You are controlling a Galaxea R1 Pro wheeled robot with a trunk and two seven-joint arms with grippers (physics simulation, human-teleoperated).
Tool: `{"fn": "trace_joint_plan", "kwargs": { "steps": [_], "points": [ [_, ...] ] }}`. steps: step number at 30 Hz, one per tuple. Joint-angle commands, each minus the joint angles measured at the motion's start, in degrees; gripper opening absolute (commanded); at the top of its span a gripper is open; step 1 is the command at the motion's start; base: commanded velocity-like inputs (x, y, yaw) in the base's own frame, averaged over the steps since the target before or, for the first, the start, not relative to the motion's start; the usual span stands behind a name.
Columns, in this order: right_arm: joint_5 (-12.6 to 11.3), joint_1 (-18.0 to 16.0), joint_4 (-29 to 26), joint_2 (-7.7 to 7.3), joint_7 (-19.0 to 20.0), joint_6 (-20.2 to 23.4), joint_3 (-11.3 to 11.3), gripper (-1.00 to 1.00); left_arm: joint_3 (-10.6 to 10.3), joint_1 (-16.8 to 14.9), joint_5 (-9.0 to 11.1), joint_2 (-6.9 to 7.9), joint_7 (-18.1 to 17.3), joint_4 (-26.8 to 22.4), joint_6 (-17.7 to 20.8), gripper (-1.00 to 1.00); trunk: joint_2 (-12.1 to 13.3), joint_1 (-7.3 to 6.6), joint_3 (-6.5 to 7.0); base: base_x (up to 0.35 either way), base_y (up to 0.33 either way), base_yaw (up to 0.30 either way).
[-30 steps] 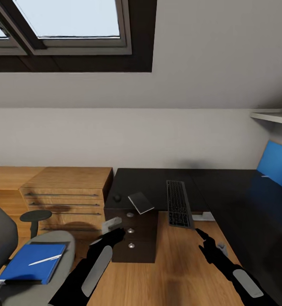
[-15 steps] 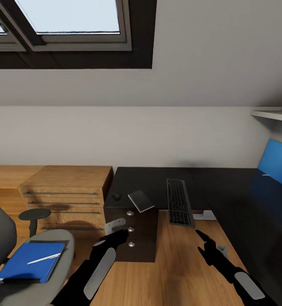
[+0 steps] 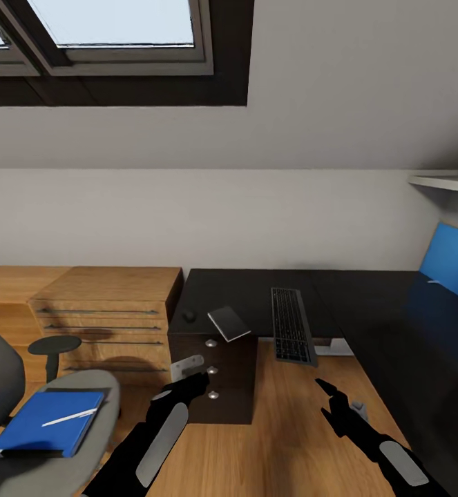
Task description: In the bedroom, organize the workspace by keeping the computer under the desk, ensuring the monitor is on the desk, placing the keyboard on the desk next to the monitor, placing the mouse on the desk next to the keyboard, moving the folder from the swivel chair onto the desk next to the mouse, stacking the notebook on top of the folder with the pen on top of the notebook, and positioning the swivel chair next to the desk.
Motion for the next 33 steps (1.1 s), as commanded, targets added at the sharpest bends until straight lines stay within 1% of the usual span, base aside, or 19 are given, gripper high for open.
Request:
{"fn": "trace_joint_plan", "kwargs": {
  "steps": [1,5,8,9,11,12,16,18,26,33],
  "points": [
    [-0.4,0.0,0.0,0.03,0.0,0.4,-0.2,1.00,-0.1,-0.1,0.4,0.01,0.4,-0.1,0.1,1.00,-0.5,0.23,-0.25,0.000,0.000,0.000],
    [-0.3,0.0,-0.2,0.10,0.1,0.3,-0.2,1.00,-0.1,-0.1,0.4,0.01,0.4,-0.1,0.1,1.00,-2.1,1.11,-0.97,0.000,0.000,0.000],
    [-0.3,0.0,-0.2,0.07,1.0,0.2,-0.2,1.00,-0.2,-0.1,0.4,0.01,0.4,0.0,0.2,1.00,-3.3,1.77,-1.51,0.000,0.000,0.000],
    [-0.3,0.0,-0.2,0.04,3.0,0.2,-0.2,1.00,-0.2,0.0,0.4,0.01,0.4,0.0,0.2,1.00,-3.7,1.99,-1.69,0.000,0.000,0.000],
    [-0.3,0.0,-0.2,-0.04,4.1,0.2,-0.2,1.00,-0.2,0.0,0.4,0.01,0.4,0.2,0.2,1.00,-4.5,2.42,-2.05,0.000,0.000,0.000],
    [-0.2,0.0,-0.2,-0.10,5.3,0.2,-0.3,1.00,-0.2,-0.1,0.4,0.00,0.4,0.4,0.2,1.00,-4.9,2.64,-2.23,0.000,0.000,0.000],
    [-0.2,0.0,-0.3,-0.29,7.5,0.0,-0.3,1.00,-0.2,0.0,0.4,-0.04,0.4,0.6,0.2,1.00,-6.5,3.52,-2.95,0.000,0.000,0.000],
    [-0.2,0.0,-0.3,-0.69,8.2,-0.8,-0.4,1.00,-0.2,-0.1,0.3,-0.06,0.4,0.6,0.2,1.00,-7.3,3.96,-3.31,0.000,0.000,0.000],
    [-0.2,0.0,-0.3,-1.06,8.6,-3.3,-0.3,1.00,-0.4,-0.1,0.3,-0.15,0.4,0.6,0.2,1.00,-10.5,5.72,-4.74,0.000,0.000,0.000],
    [-0.1,0.0,-0.3,-1.00,8.7,-4.2,-0.2,1.00,-0.4,-0.1,0.4,-0.16,0.4,0.7,0.3,1.00,-13.3,7.26,-6.00,0.000,0.000,0.000]
  ]
}}
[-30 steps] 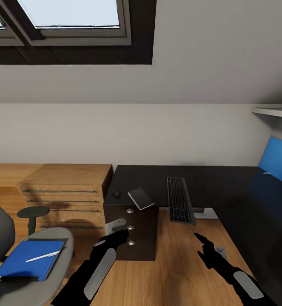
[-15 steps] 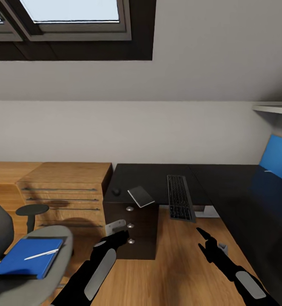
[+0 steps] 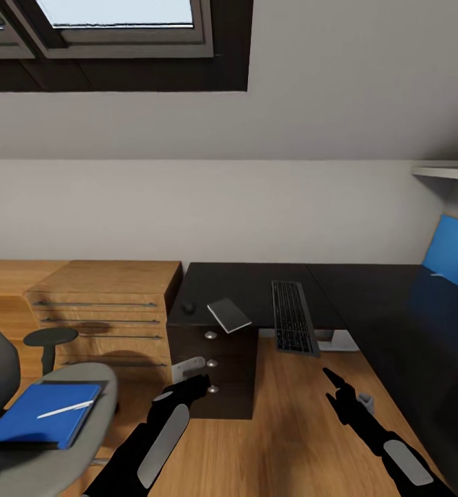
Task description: In the bedroom, organize the workspace by keeping the computer under the desk, ensuring the monitor is on the desk, placing the keyboard on the desk next to the monitor, placing the mouse on the desk next to the keyboard, moving the folder from the swivel chair onto the desk next to the mouse, stacking the notebook on top of the folder with the pen on top of the notebook, and positioning the swivel chair next to the desk.
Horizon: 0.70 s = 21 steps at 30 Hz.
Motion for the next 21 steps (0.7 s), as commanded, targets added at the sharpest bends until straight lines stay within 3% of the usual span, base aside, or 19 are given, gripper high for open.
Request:
{"fn": "trace_joint_plan", "kwargs": {
  "steps": [1,15,21],
  "points": [
    [-0.5,0.0,0.0,0.04,0.1,0.1,0.0,1.00,-0.1,-0.1,0.4,0.02,0.4,-0.1,0.1,1.00,-0.5,0.23,-0.25,0.000,0.000,0.000],
    [-0.7,0.0,-2.5,0.13,1.9,-1.9,0.1,1.00,-0.1,0.0,0.4,0.10,0.4,-0.1,0.1,1.00,-6.1,3.30,-2.76,0.000,0.000,0.000],
    [-0.4,0.0,-2.6,0.12,0.4,-1.6,1.1,1.00,-0.1,-0.1,0.4,0.03,0.4,-0.1,0.1,1.00,-8.5,4.62,-3.84,0.000,0.000,0.000]
  ]
}}
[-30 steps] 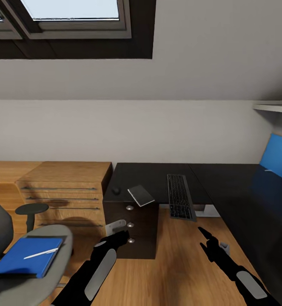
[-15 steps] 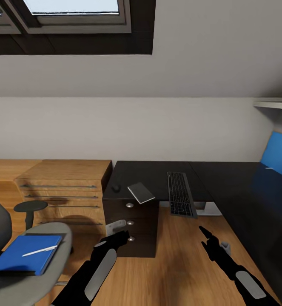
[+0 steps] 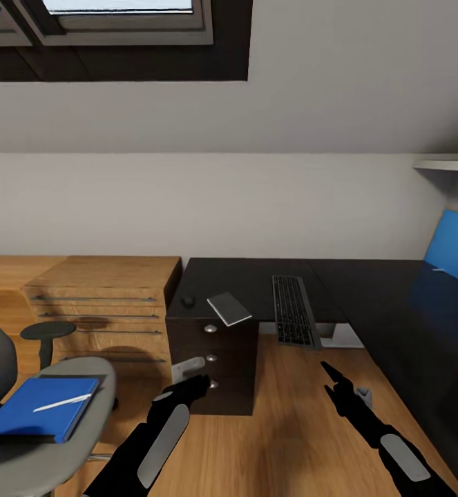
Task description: In the bedroom, organize the workspace by keeping the computer under the desk, ensuring the monitor is on the desk, placing the keyboard on the desk next to the monitor, placing the mouse on the desk next to the keyboard, moving the folder from the swivel chair onto the desk next to the mouse, stacking the notebook on top of the folder with the pen on top of the notebook, and positioning the swivel chair next to the desk.
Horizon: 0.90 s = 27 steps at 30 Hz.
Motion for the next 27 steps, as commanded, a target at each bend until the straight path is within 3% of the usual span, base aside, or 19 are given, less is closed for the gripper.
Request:
{"fn": "trace_joint_plan", "kwargs": {
  "steps": [1,2,8,16,27],
  "points": [
    [-0.6,0.0,0.0,-0.01,-0.4,0.7,0.0,1.00,-0.1,0.0,0.4,0.03,0.4,-0.1,0.1,1.00,-0.4,0.22,-0.25,0.000,0.000,0.000],
    [-0.7,-0.1,-0.3,0.07,-2.1,1.3,0.2,1.00,-0.1,0.0,0.4,0.04,0.5,-0.1,0.1,1.00,-0.9,0.44,-0.43,0.000,0.000,0.000],
    [-0.9,-0.1,-1.5,0.37,-3.2,1.1,0.2,1.00,-0.1,0.0,1.4,0.08,0.5,-0.1,0.1,1.00,-3.3,1.76,-1.50,0.000,0.000,0.000],
    [-0.8,-0.1,-1.7,0.40,-2.4,-1.5,0.2,1.00,-0.1,0.0,1.9,0.13,0.4,-0.1,0.1,1.00,-6.5,3.52,-2.94,0.000,0.000,0.000],
    [-0.8,-0.1,-2.5,0.28,5.8,-2.3,0.3,1.00,-0.1,0.0,2.9,0.25,0.1,-0.1,0.1,1.00,-10.9,5.93,-4.91,0.000,0.000,0.000]
  ]
}}
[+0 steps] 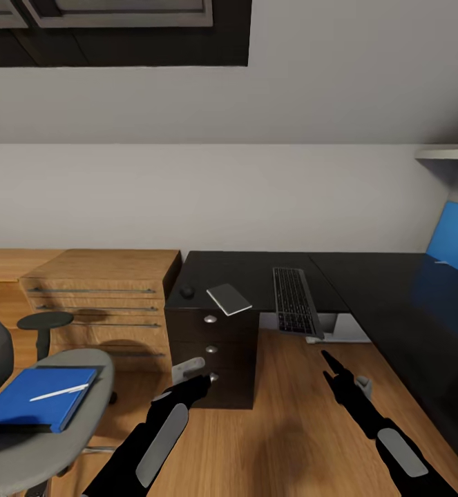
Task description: In the bedroom, organize the workspace by keeping the computer under the desk, ensuring the monitor is on the desk, placing the keyboard on the desk next to the monitor, placing the mouse on the desk next to the keyboard, moving the folder from the swivel chair onto the desk next to the mouse, stacking the notebook on top of the folder with the pen on top of the notebook, and positioning the swivel chair next to the desk.
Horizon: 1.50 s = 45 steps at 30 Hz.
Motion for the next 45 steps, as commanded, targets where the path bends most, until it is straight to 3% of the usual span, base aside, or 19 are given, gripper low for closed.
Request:
{"fn": "trace_joint_plan", "kwargs": {
  "steps": [1,6,22,25,34,39,45],
  "points": [
    [-0.6,0.0,-0.1,-0.02,0.8,0.5,0.0,1.00,-0.1,0.0,0.4,0.00,0.4,-0.1,0.1,1.00,-0.4,0.22,-0.24,0.000,0.000,0.000],
    [-0.4,0.0,-0.6,-0.02,3.5,0.7,0.0,1.00,-0.1,-0.1,0.5,0.02,0.4,-0.1,0.1,1.00,-2.5,1.32,-1.14,0.000,0.000,0.000],
    [-0.2,-0.1,-0.8,0.12,3.7,0.5,-0.2,1.00,-0.1,-0.1,0.8,-0.06,0.4,-0.1,0.1,1.00,-8.9,4.83,-4.01,0.000,0.000,0.000],
    [-0.2,-0.1,-1.9,0.69,3.7,0.3,-0.1,1.00,-0.1,0.0,0.8,-0.07,0.4,-0.1,0.2,1.00,-10.1,5.49,-4.55,0.000,0.000,0.000],
    [-0.2,-0.1,-2.8,1.24,3.5,0.3,-0.1,1.00,-0.1,-0.1,0.8,-0.01,0.4,-0.1,0.2,1.00,-10.1,5.49,-4.55,0.000,0.000,0.000],
    [-0.2,-0.1,-2.7,1.35,1.0,0.3,-0.1,1.00,-0.3,-0.1,0.8,0.02,0.4,-0.1,0.1,1.00,-10.1,5.49,-4.55,0.048,0.000,0.000],
    [-0.3,-0.1,-2.7,1.34,0.2,0.4,-0.2,1.00,-2.6,0.0,0.7,0.10,0.4,-0.1,0.1,1.00,-10.1,5.49,-4.55,0.120,0.000,0.000]
  ]
}}
